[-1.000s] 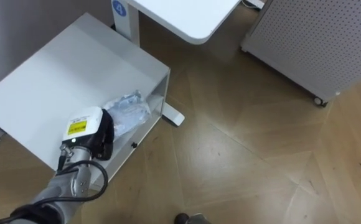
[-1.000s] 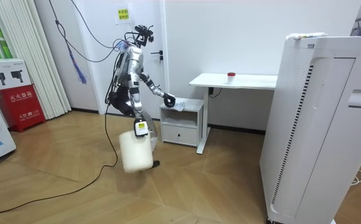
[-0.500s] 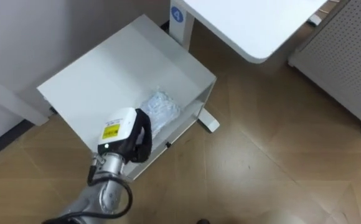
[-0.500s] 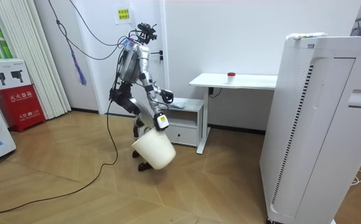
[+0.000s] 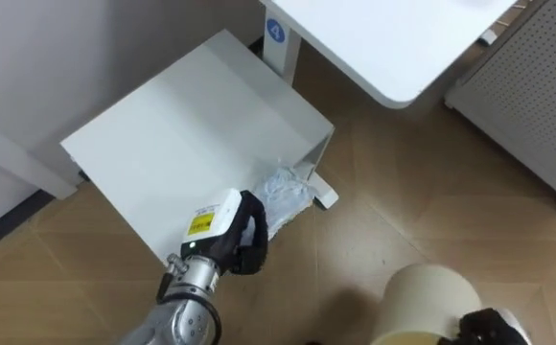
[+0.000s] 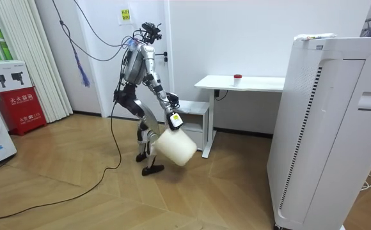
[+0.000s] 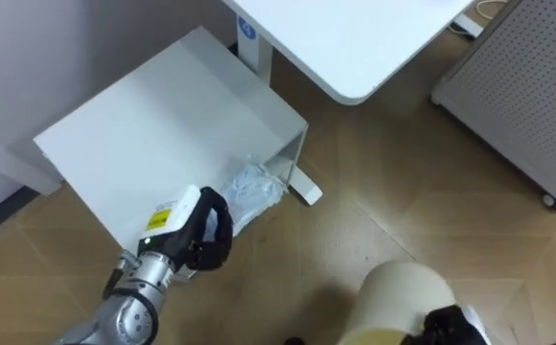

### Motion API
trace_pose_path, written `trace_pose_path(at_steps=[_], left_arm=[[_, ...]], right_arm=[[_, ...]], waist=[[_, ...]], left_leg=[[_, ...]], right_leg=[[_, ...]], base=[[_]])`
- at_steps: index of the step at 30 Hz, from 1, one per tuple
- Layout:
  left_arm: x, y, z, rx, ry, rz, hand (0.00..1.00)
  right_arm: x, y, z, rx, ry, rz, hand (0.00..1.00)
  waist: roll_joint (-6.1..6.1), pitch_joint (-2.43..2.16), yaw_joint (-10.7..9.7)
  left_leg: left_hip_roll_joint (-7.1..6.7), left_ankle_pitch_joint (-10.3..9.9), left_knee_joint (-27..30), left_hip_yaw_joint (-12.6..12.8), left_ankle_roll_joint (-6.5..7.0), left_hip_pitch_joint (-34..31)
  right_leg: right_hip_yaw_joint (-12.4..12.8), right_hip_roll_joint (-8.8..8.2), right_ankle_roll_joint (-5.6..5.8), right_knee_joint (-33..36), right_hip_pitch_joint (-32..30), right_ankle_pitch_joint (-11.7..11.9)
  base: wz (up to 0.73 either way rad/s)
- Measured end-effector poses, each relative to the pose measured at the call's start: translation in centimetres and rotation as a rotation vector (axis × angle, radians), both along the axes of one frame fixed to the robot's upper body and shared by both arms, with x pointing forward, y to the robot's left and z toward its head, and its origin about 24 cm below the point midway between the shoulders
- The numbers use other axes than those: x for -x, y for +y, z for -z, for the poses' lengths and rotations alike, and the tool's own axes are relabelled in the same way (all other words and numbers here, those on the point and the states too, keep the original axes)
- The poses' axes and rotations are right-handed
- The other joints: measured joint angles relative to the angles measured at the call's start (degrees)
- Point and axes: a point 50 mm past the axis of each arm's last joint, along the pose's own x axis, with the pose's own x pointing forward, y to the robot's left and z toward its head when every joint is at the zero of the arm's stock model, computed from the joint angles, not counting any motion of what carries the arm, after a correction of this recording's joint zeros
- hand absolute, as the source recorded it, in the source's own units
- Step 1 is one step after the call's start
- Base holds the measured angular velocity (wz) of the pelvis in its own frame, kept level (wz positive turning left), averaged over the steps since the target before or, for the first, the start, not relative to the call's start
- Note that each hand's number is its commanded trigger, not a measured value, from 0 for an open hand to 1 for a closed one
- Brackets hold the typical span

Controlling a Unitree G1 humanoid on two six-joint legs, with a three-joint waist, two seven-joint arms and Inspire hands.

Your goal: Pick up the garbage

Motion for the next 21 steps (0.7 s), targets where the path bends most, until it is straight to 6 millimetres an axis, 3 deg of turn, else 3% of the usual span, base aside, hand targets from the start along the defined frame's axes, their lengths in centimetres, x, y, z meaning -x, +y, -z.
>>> trace_pose_path(at_steps=[4,10,15,21], left_arm=[[0.8,-1.2,0.5,-0.008,0.058,0.085,1.00],[2.3,-2.1,1.6,0.079,0.197,0.142,1.00],[3.1,-1.8,2.7,0.127,0.300,0.145,1.00],[3.9,-2.3,3.5,0.122,0.379,0.193,1.00]], right_arm=[[-1.5,2.0,-0.6,-0.144,-0.105,0.051,1.00],[-1.9,5.2,-0.3,-0.291,-0.129,-0.027,1.00],[-1.6,6.7,0.3,-0.357,-0.112,-0.047,1.00],[-0.9,6.6,0.8,-0.388,-0.091,-0.028,1.00]], waist=[[-0.33,-0.49,0.1],[-1.11,-1.12,-0.1],[-1.15,-1.15,-0.1],[-1.20,-1.16,-0.3]], left_leg=[[-0.07,0.0,-0.4,0.5,-0.07,1.6],[-1.07,0.9,-2.8,1.2,0.17,3.4],[-1.43,1.0,-3.6,1.2,0.31,4.9],[-1.99,1.2,-4.7,1.3,0.59,5.9]], right_leg=[[0.1,-0.14,-0.02,-0.1,1.2,0.0],[0.4,-1.09,0.22,-0.8,2.2,0.1],[0.3,-1.14,0.56,-1.7,3.9,0.4],[0.3,-1.64,1.00,-2.8,5.1,0.7]], base=[[0.00],[0.02],[0.01],[0.02]])
